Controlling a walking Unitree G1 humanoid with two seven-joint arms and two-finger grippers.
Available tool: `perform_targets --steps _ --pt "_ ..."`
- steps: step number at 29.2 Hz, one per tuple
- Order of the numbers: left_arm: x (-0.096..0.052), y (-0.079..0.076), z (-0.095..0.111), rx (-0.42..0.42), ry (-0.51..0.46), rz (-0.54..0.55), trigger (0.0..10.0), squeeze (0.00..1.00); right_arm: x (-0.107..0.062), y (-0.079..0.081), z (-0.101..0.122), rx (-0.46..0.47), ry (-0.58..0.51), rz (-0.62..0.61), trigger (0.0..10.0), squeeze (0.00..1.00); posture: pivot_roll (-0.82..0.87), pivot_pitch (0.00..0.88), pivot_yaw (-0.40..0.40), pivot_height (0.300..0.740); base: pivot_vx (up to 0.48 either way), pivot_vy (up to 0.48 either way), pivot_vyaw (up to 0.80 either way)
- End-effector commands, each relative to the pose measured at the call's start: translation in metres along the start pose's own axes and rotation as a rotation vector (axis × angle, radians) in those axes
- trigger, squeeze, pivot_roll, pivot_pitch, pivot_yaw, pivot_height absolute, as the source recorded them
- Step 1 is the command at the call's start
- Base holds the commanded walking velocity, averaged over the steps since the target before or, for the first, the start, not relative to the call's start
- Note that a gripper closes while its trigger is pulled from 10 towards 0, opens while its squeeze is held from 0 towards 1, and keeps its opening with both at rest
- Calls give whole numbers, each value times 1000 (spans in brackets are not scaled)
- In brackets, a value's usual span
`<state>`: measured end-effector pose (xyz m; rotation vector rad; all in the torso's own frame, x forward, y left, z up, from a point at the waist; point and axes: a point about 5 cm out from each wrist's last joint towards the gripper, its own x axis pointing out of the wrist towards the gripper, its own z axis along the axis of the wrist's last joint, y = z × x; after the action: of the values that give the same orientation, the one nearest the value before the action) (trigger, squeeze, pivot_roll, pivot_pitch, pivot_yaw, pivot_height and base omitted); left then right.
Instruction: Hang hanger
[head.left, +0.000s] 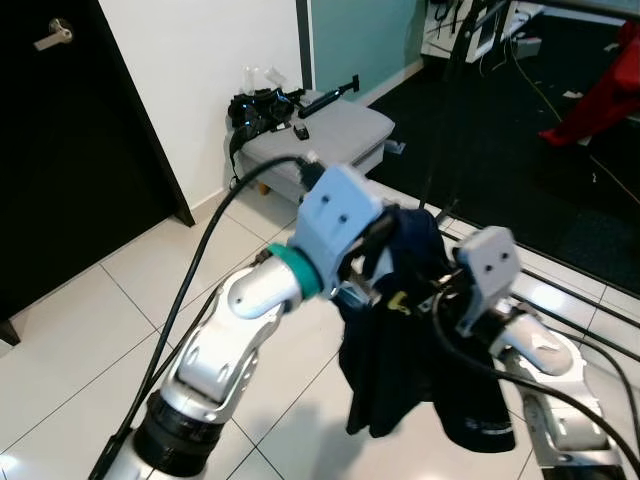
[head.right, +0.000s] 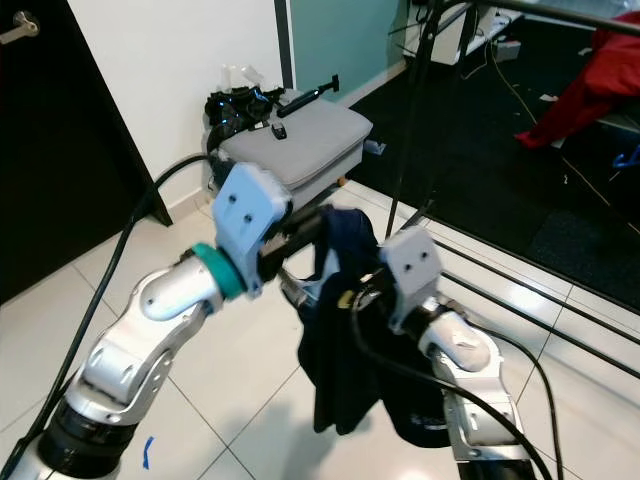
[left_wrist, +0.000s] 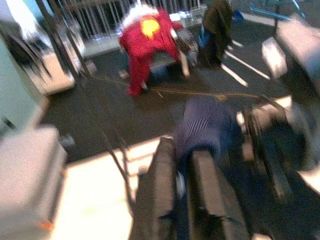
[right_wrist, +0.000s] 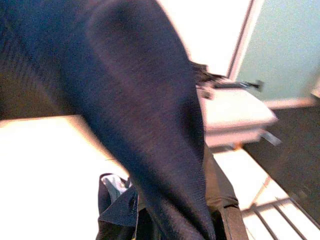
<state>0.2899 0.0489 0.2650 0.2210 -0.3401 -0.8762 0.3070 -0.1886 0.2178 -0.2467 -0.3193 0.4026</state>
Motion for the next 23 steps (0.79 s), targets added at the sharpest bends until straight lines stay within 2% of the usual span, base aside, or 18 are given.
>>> perform_targets --steps 1,3,4,5,6,7,8,9,10,12,14,15,17,19,20,21,22,23 --pt "-17 0 -4 -89 19 -63 10000 1000 -7 -9 5 33 -30 -78 0 0 -242 180 155 740 0 0 0" --pt "-17 0 -4 -89 19 -63 10000 1000 -7 -9 5 33 -30 -78 0 0 -242 180 155 740 0 0 0" --pt "-29 1 -7 -141 37 -102 10000 1000 -10 -12 5 57 -36 -95 0 0 -242 180 155 740 0 0 0" --pt "-29 1 -7 -141 37 -102 10000 1000 -10 -12 5 57 -36 -95 0 0 -242 180 155 740 0 0 0" --pt "-40 0 -10 -214 58 -139 10000 0 -14 -13 5 78 -41 -90 0 0 -235 180 150 740 0 0 0" --pt "-40 0 -10 -214 58 -139 10000 0 -14 -13 5 78 -41 -90 0 0 -235 180 150 740 0 0 0" --pt "-50 2 -15 -270 81 -138 10000 0 -18 -13 5 103 -41 -68 0 0 -238 181 146 740 0 0 0" --pt "-50 2 -15 -270 81 -138 10000 0 -18 -13 5 103 -41 -68 0 0 -238 181 146 740 0 0 0" --pt "-59 5 -23 -313 112 -115 10000 0 -23 -12 4 137 -40 -28 0 0 -234 180 142 740 0 0 0" --pt "-67 11 -54 -269 241 32 10000 0 -31 -3 7 248 -61 86 0 0 -234 180 142 740 0 0 0" --pt "-67 11 -54 -269 241 32 10000 0 -31 -3 7 248 -61 86 0 0 -234 180 142 740 0 0 0" --pt "-67 16 -73 -217 330 142 10000 0 -33 5 12 308 -85 168 0 0 -233 177 137 740 0 0 0" --pt "-67 16 -73 -217 330 142 10000 0 -33 5 12 308 -85 168 0 0 -233 177 137 740 0 0 0" --pt "-70 23 -99 -175 461 310 10000 0 -40 21 20 376 -88 347 0 0 -249 175 129 740 0 0 0" --pt "-70 23 -99 -175 461 310 10000 0 -40 21 20 376 -88 347 0 0 -249 175 129 740 0 0 0" --pt "-72 27 -104 -158 485 368 10000 0 -43 24 23 370 -67 423 0 0 -250 175 128 740 0 0 0" --pt "-72 27 -104 -158 485 368 10000 0 -43 24 23 370 -67 423 0 0 -250 175 128 740 0 0 0" --pt "-77 29 -106 -164 503 389 10000 0 -46 22 24 334 -29 479 0 0 -253 175 125 740 0 0 0"
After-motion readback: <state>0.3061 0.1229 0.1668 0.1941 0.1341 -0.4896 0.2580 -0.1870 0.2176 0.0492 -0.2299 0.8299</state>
